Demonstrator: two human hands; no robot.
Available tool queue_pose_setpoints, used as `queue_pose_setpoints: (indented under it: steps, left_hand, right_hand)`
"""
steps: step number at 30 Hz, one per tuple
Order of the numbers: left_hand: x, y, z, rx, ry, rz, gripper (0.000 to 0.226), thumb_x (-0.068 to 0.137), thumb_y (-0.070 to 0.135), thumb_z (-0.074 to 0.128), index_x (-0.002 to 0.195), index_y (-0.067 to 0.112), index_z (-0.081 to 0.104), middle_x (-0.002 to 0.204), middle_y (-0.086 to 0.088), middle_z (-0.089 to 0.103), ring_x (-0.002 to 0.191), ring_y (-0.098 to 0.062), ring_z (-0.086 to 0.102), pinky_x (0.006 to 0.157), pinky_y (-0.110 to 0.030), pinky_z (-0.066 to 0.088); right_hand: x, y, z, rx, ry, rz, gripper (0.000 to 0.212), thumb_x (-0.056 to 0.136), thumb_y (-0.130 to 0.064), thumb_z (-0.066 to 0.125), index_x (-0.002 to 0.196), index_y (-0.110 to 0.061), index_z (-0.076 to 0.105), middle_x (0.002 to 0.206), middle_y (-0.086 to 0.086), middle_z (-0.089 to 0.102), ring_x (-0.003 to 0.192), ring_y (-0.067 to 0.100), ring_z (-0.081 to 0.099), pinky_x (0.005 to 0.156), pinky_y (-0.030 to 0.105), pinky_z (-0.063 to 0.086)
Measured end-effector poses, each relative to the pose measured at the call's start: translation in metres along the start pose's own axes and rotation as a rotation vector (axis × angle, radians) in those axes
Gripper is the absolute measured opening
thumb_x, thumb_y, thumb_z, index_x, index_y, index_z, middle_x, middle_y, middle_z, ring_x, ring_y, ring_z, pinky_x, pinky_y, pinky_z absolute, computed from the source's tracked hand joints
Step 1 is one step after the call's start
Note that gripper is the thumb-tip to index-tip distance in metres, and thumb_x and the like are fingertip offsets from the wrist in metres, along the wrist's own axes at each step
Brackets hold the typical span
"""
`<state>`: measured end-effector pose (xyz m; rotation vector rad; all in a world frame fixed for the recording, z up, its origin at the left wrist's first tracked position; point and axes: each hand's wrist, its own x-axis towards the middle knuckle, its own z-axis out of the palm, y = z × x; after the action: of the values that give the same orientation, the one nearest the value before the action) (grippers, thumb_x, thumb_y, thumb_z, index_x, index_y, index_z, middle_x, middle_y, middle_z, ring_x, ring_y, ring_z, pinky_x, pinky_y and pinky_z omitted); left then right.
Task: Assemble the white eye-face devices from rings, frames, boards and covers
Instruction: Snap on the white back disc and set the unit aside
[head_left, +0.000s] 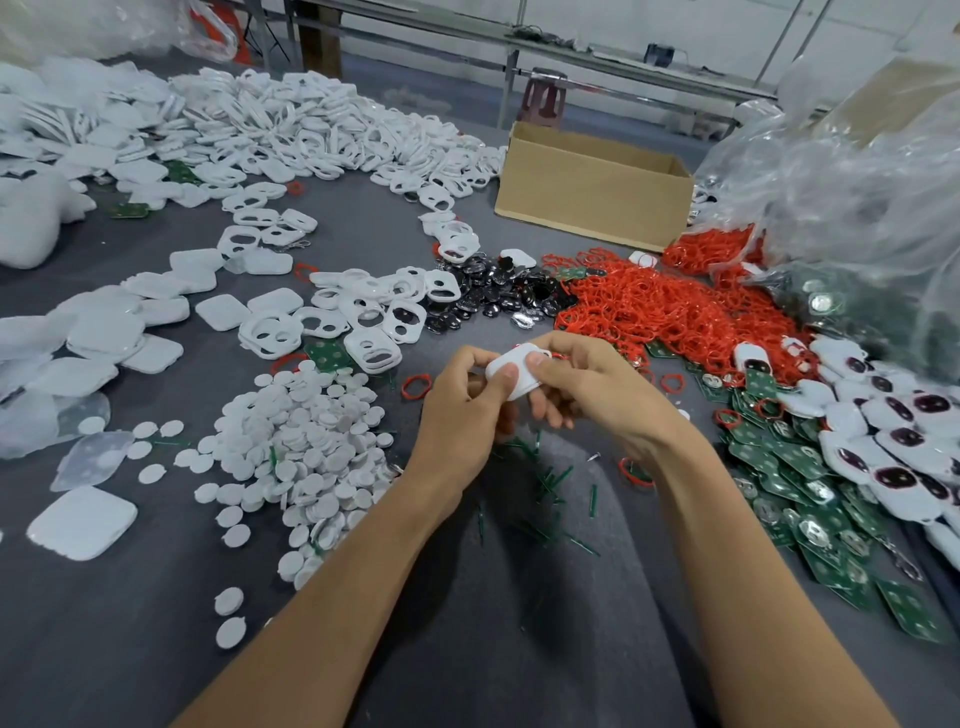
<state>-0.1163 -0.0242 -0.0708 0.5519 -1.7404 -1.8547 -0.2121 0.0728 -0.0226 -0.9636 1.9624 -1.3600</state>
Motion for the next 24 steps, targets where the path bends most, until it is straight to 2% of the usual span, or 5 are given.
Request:
queue_pose_setpoints:
  steps: [5,11,17,21,24]
  left_hand:
    - [-0.001,0.0,0.001,0.004,0.024,0.0,0.009,0.098,0.018,0.055,0.09,0.016,0.051,0.067,0.002,0.059,0.05,-0.002,0.05,0.052,-0.02,0.041]
    - [-0.001,-0.003,0.0,0.114,0.081,0.078,0.01,0.097,0.025,0.056,0.092,0.017,0.051,0.074,-0.003,0.062,0.057,-0.007,0.047,0.061,-0.028,0.041]
    - [-0.004,-0.002,0.002,-0.008,0.022,0.106,0.017,0.093,0.026,0.064,0.109,0.027,0.06,0.083,-0.001,0.069,0.066,-0.006,0.06,0.062,-0.023,0.052]
    - [-0.001,0.001,-0.001,-0.022,0.027,0.15,0.031,0.086,0.01,0.071,0.113,0.024,0.063,0.095,0.0,0.072,0.079,-0.016,0.069,0.071,-0.035,0.06]
    - [-0.001,0.002,-0.003,-0.022,0.03,0.182,0.031,0.086,0.012,0.071,0.115,0.023,0.064,0.097,-0.004,0.074,0.085,-0.024,0.071,0.072,-0.037,0.06]
  right_hand:
    - [0.003,0.002,0.008,-0.086,0.091,-0.035,0.018,0.099,-0.005,0.045,0.105,0.006,0.058,0.048,0.002,0.048,0.04,0.007,0.035,0.043,0.016,0.029]
    - [0.008,0.004,0.015,-0.198,0.205,-0.025,0.013,0.098,-0.01,0.048,0.097,-0.012,0.061,0.052,-0.001,0.047,0.049,0.011,0.038,0.054,0.026,0.03]
    - [0.005,-0.005,0.011,0.128,0.179,0.036,0.02,0.096,-0.001,0.046,0.108,-0.009,0.06,0.043,0.0,0.046,0.035,0.005,0.039,0.038,0.012,0.031]
    - [0.003,-0.003,0.006,0.125,0.096,-0.04,0.026,0.102,-0.007,0.038,0.116,-0.004,0.059,0.058,0.01,0.051,0.045,0.01,0.042,0.046,0.016,0.034]
    - [0.001,0.001,0.001,0.182,0.035,-0.099,0.028,0.103,-0.008,0.035,0.12,-0.006,0.057,0.077,0.016,0.054,0.057,0.012,0.047,0.055,0.021,0.038]
